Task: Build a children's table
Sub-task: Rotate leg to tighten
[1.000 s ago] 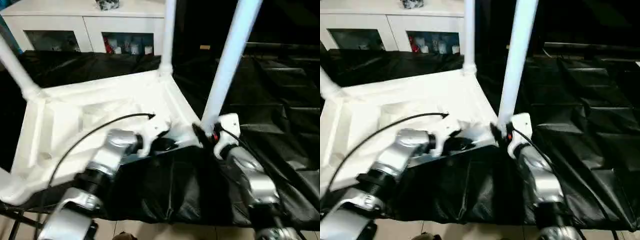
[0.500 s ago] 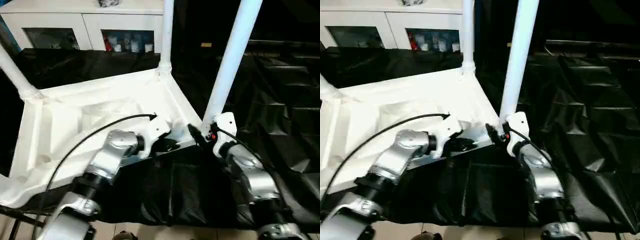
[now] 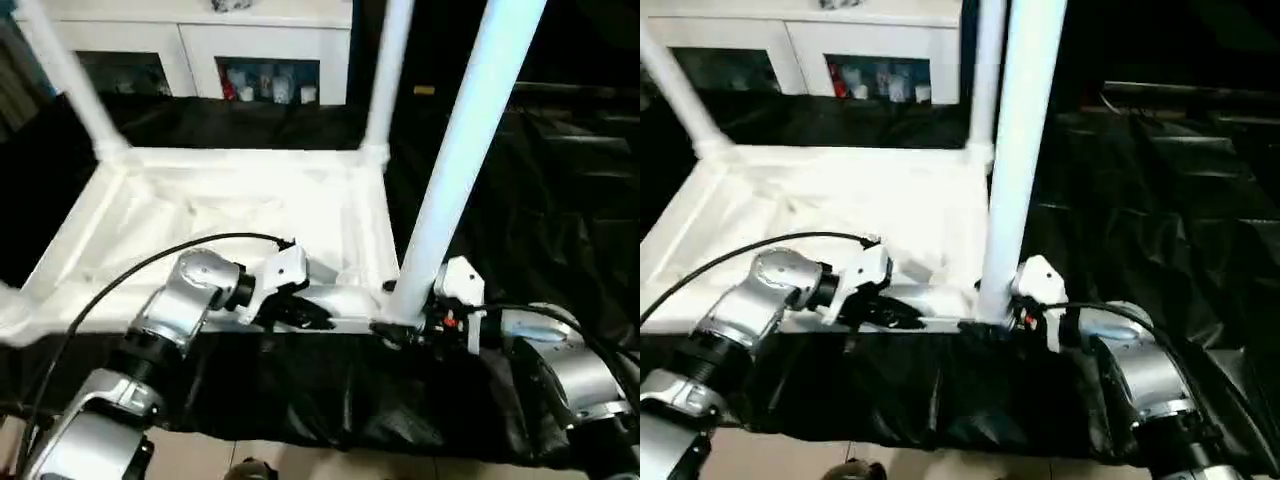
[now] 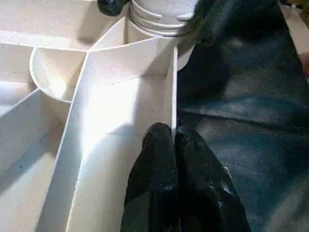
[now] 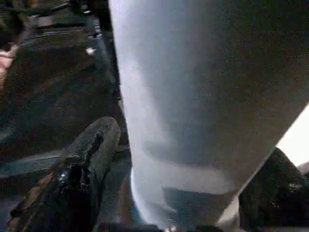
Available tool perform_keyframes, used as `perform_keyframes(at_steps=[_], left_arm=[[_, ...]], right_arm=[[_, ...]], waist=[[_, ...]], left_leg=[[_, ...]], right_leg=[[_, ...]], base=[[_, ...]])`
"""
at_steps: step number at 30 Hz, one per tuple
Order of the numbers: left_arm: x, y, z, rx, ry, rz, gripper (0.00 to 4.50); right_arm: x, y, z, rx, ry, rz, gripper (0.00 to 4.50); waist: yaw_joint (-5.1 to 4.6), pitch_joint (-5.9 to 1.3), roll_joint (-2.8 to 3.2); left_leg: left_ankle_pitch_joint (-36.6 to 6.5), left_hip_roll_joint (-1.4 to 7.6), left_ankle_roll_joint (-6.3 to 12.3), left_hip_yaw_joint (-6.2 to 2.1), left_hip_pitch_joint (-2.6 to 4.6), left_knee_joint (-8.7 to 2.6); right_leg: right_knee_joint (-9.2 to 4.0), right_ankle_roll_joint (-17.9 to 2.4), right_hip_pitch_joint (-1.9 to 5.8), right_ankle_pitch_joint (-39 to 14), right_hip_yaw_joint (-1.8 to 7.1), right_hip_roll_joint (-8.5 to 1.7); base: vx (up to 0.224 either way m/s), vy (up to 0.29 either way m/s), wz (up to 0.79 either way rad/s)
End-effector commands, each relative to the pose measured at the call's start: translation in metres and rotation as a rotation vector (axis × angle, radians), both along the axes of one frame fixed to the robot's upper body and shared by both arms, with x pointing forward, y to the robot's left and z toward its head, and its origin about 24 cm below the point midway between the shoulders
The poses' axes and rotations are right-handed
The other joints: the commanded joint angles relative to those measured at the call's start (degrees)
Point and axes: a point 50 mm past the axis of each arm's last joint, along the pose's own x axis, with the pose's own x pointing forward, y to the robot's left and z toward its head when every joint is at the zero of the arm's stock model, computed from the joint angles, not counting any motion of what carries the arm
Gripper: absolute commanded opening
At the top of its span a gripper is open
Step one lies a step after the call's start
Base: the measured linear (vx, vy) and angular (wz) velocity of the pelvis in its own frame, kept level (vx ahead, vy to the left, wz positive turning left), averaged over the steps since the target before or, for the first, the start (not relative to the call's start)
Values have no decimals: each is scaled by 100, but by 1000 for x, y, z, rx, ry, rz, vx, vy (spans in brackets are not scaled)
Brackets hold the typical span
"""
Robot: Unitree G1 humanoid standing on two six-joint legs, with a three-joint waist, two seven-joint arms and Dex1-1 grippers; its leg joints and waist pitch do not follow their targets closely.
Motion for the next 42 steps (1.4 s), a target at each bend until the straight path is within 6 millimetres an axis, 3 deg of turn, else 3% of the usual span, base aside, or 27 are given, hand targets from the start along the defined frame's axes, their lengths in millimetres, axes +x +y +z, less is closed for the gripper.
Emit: perform_keyframes(at_steps=[1,4,10,14,15,17,19,22,24,26,27,28,32,36,39,40,42], left_arm=[[6,-7,7,-1,-39,-6,0],[6,-6,7,-2,-39,-9,0],[6,-4,5,-2,-36,-16,0],[6,-4,3,-2,-31,-21,0],[6,-5,2,-1,-30,-17,0],[6,-5,1,-2,-31,-7,0],[9,-8,-1,-7,-41,41,0],[12,-17,-4,-23,-59,121,0],[13,-28,-7,-30,-73,180,0],[14,-46,-9,-64,-67,243,0],[14,-46,-9,-64,-67,243,0],[13,-57,-9,-82,-66,273,0],[10,-74,-10,-112,-60,304,0],[3,-95,-10,-133,-64,288,0],[3,-92,-9,-128,-73,277,0],[3,-89,-8,-126,-74,275,0],[3,-84,-8,-128,-78,267,0]], right_arm=[[-8,28,3,27,-5,169,340],[-8,29,4,29,-5,177,330],[-13,30,1,12,-5,203,267],[-15,30,-1,18,-2,195,257],[-16,30,-2,36,9,174,254],[-17,30,-3,48,16,151,254],[-12,31,-9,71,26,30,253],[3,28,-21,65,18,-223,252],[14,28,-28,68,15,-411,252],[25,29,-33,105,44,-617,252],[25,29,-33,105,44,-617,252],[30,30,-36,115,53,-714,252],[37,36,-37,123,57,-820,251],[41,59,-33,123,25,-842,251],[44,58,-31,115,-30,-857,251],[45,56,-30,129,-35,-864,286],[45,51,-26,154,-40,-859,307]], waist=[[4,-300,-59],[14,-303,-61],[24,-308,-39],[20,-296,-36],[25,-287,-6],[27,-290,-32],[26,-283,-32],[-14,-236,-28],[-54,-214,-33],[-99,-215,-15],[-119,-213,-14],[-128,-226,-6],[-132,-241,-12],[-120,-279,10],[-123,-297,13],[-125,-306,8],[-130,-301,13]], left_leg=[[-966,223,573,-34,45,-330],[-942,224,557,-33,51,-328],[-924,224,543,-35,47,-326],[-1024,224,513,-36,51,-335],[-1037,227,501,-40,52,-339],[-1041,228,499,-38,54,-341],[-1074,224,477,-36,51,-348],[-1534,215,222,-48,91,-417],[-1839,220,12,-82,105,-460],[-1982,218,-74,-97,114,-472],[-2027,223,-100,-97,120,-478],[-2020,210,-102,-103,117,-476],[-1811,193,8,-74,96,-465],[-1495,187,56,-71,68,-448],[-1387,183,120,-65,56,-437],[-1352,186,150,-64,49,-429],[-1293,182,194,-60,42,-425]], right_leg=[[-360,-1527,255,-416,242,-325],[-357,-1531,252,-406,244,-325],[-353,-1530,255,-347,242,-324],[-362,-1537,254,-412,241,-321],[-362,-1533,245,-418,245,-321],[-362,-1529,252,-395,247,-320],[-375,-1505,250,-485,250,-325],[-472,-1359,197,-1395,252,-354],[-532,-1135,183,-2083,265,-374],[-548,-1073,166,-2228,267,-373],[-553,-1065,154,-2256,269,-371],[-561,-1019,169,-2238,265,-363],[-563,-1027,164,-1823,280,-349],[-526,-1033,203,-1414,269,-332],[-500,-1078,212,-1154,263,-331],[-489,-1093,226,-1055,263,-328],[-474,-1128,227,-897,261,-314]], base=[[0,0,0],[0,0,0],[0,0,0],[0,0,0],[0,0,0],[0,0,0],[0,0,0],[0,0,0],[0,0,0],[0,0,0],[0,0,0],[0,0,0],[0,0,0],[0,0,0],[0,0,0],[0,0,0],[0,0,0]])
